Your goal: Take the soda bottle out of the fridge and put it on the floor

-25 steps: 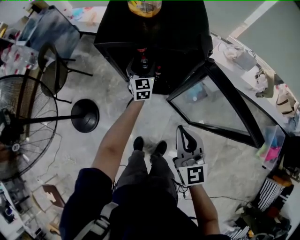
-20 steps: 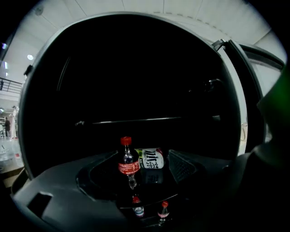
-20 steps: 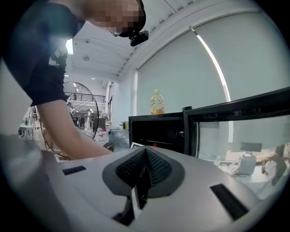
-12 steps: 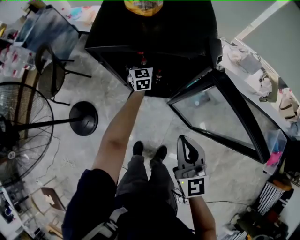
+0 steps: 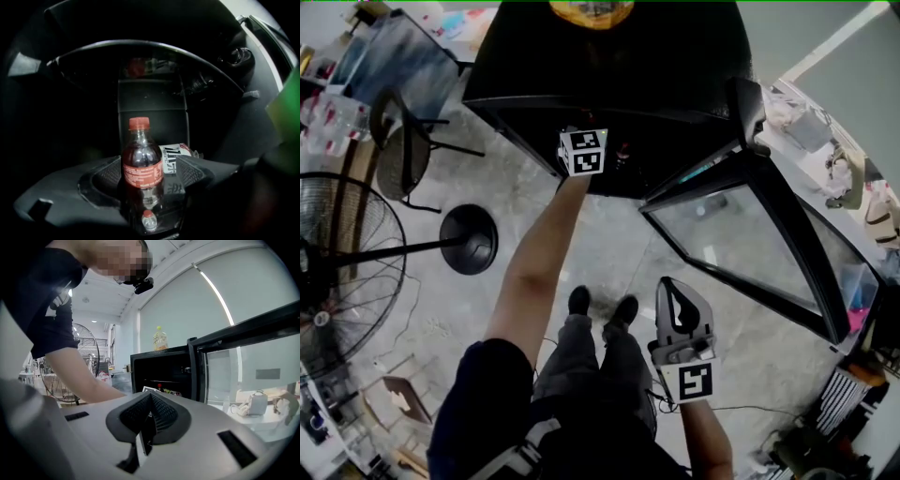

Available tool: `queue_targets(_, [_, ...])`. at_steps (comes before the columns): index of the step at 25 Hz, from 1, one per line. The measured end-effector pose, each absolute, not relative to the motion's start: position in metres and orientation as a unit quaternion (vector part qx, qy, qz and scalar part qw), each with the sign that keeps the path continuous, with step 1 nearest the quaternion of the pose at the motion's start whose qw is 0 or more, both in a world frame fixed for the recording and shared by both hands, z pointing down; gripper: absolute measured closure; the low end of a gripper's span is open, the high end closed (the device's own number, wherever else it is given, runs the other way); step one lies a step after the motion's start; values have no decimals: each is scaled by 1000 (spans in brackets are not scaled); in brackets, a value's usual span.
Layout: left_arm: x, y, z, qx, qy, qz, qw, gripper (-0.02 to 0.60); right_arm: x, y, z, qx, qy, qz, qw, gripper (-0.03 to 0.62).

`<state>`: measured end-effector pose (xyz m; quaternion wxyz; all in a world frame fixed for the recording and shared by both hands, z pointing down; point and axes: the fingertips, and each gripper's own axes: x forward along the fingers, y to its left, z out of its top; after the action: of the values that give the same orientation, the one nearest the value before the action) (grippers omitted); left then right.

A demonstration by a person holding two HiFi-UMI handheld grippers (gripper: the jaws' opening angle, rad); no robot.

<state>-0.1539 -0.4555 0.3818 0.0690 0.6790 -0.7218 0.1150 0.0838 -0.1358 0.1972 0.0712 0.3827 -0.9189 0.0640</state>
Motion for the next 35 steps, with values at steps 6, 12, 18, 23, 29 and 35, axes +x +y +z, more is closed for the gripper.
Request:
queue_targets(6, [-155, -463, 387, 683, -721, 113, 35, 229, 74, -146, 213, 379, -922, 60, 60, 576])
queue_targets(12, [-166, -471, 393, 679, -726, 104, 10, 229, 64, -145, 229, 371, -925, 60, 55, 576])
queue_targets(18, [-166, -483, 402, 688, -717, 110, 17, 229, 63, -144, 234, 375, -923, 62, 54, 576])
queue_targets(23, [-165, -484, 405, 692, -712, 115, 18, 242, 65, -146, 237, 378, -922, 69, 53, 576])
queue_targets(29, [-165, -482, 404, 691, -712, 123, 29, 250, 63, -144, 238, 376, -922, 73, 55, 576])
queue_targets(35, [-163, -470, 404, 687, -717, 115, 24, 255, 70, -147, 244, 379, -921, 70, 62, 576])
